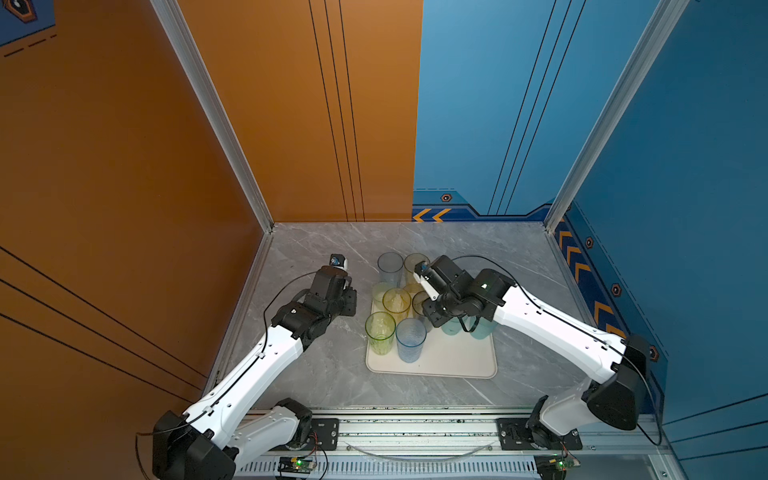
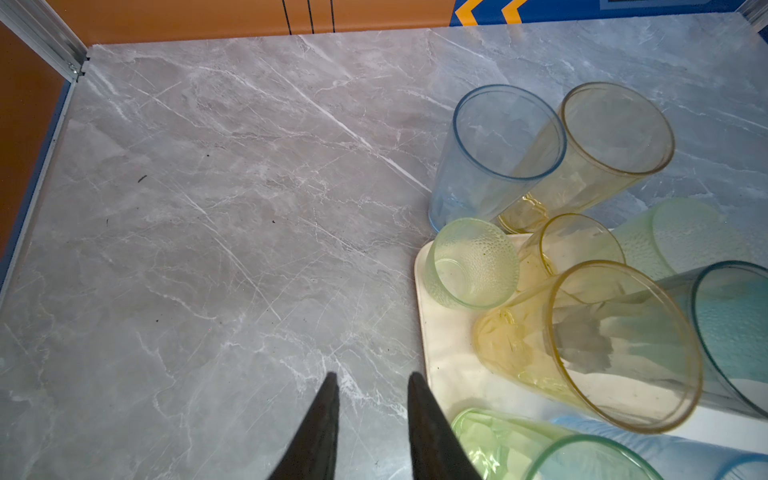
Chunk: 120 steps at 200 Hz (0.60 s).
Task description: Place the glasses into the tray
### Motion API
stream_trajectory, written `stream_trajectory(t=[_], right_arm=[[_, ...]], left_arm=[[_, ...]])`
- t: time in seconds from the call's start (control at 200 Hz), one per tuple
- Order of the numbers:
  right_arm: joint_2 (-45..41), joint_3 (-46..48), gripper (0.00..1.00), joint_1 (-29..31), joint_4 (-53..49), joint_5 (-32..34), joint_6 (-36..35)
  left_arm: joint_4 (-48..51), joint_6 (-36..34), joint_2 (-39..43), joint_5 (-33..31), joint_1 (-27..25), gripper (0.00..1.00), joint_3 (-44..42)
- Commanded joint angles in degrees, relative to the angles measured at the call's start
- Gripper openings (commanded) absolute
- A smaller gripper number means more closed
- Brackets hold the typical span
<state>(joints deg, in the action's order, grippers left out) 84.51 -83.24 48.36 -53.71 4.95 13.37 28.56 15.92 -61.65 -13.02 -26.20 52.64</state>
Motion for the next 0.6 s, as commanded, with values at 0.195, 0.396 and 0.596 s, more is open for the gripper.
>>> stream_trajectory(t=[0.195,0.396,0.596], right_arm=[[-6.6,0.7,0.38,-7.0,0.9,5.5,0.8],[-5.2,0.2,0.39,-9.5,1.5,4.6,0.8],[-4.2,0.5,0.39,-10.0,3.4,3.8,1.0]], left_arm=[[1.3,-0.2,-0.8,-1.4,0.2,0.29,0.2],[-0.7,-1.1,-3.0,-0.6,0.3,0.28,1.5],[1.4,-3.1,-7.1,1.5,1.8,0.26,8.0]])
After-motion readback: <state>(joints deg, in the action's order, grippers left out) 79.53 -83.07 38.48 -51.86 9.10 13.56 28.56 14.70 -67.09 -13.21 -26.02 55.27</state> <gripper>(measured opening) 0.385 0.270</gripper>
